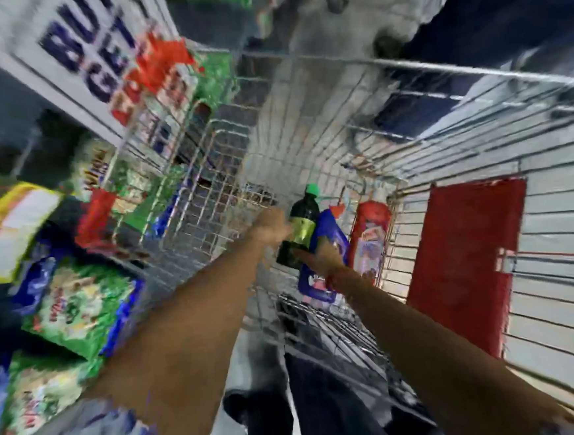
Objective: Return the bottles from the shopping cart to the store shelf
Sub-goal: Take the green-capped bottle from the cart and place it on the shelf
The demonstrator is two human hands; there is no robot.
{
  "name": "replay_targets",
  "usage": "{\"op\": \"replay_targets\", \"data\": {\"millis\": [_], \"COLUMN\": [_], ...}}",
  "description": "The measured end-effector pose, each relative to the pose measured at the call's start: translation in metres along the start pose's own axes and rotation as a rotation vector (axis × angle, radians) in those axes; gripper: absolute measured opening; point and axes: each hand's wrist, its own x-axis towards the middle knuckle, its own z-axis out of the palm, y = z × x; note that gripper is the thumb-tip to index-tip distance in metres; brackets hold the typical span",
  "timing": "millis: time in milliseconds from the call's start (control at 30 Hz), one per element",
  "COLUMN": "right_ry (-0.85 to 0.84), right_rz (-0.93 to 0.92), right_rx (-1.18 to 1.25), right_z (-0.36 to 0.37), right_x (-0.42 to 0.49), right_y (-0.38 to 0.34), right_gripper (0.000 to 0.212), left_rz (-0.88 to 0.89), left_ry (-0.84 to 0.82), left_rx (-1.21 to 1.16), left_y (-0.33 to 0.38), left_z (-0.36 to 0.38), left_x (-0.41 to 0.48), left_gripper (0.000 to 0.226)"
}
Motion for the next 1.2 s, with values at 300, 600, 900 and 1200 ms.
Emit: {"op": "replay_targets", "data": {"millis": [300, 600, 900, 1200], "right_ry": [-0.037, -0.059, -0.349, -0.493], "right_rz": [0.169, -0.125, -0.417, -0.744], "right_rx": [0.176, 0.460, 0.659, 0.393], "right_z": [0.040, -0.014, -0.078, -0.066], "right_x": [0.026, 0.016, -0.061, -0.165], "right_y": [0.007, -0.009, -0.083, -0.168], "right_gripper": [0.033, 0.061, 0.029, 0.037], "left_rz": [-0.173, -0.093, 0.194, 0.379], "left_ry": [0.005, -0.106, 0.056, 0.472], "left_rx": [-0.408, -0.638, -1.036, -1.143], "left_y": [-0.003, -0.013, 0.022, -0.013], "left_z": [0.028, -0.037, -0.111, -0.169], "left_x": [0.062, 0.016, -0.088, -0.232], "left_gripper": [0.074, 0.052, 0.036, 0.014]}}
